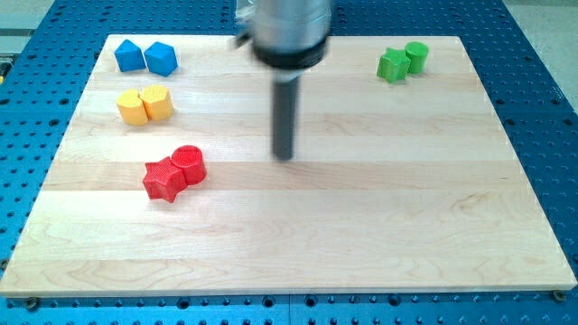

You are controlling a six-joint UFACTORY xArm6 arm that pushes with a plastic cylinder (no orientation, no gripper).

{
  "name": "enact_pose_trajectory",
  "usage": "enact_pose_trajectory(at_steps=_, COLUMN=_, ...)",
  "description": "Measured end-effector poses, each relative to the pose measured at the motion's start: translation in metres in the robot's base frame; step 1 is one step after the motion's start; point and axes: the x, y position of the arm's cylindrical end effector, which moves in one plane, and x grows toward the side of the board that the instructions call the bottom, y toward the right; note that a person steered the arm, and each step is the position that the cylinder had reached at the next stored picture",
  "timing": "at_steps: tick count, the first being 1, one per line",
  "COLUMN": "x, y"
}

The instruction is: Move the red blocks to the top center of the board

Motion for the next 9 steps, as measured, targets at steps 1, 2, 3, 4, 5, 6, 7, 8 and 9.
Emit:
enact_pose_trajectory(at_steps=1, x=0.053, y=-0.057)
enact_pose_trajectory(at_steps=2, x=0.060, y=-0.124)
enact_pose_trajectory(at_steps=3, x=0.025, y=-0.098)
enact_pose_trajectory(at_steps=4, x=-0.030, y=-0.046)
enact_pose_trajectory(at_steps=5, x=-0.072, y=-0.021)
enact_pose_trajectory(at_steps=6, x=-0.049, y=-0.060)
enact_pose_trajectory(at_steps=7, x=-0.097, y=-0.038)
enact_pose_trajectory(at_steps=8, x=-0.132, y=0.055)
enact_pose_trajectory(at_steps=9, x=-0.139, y=0.063)
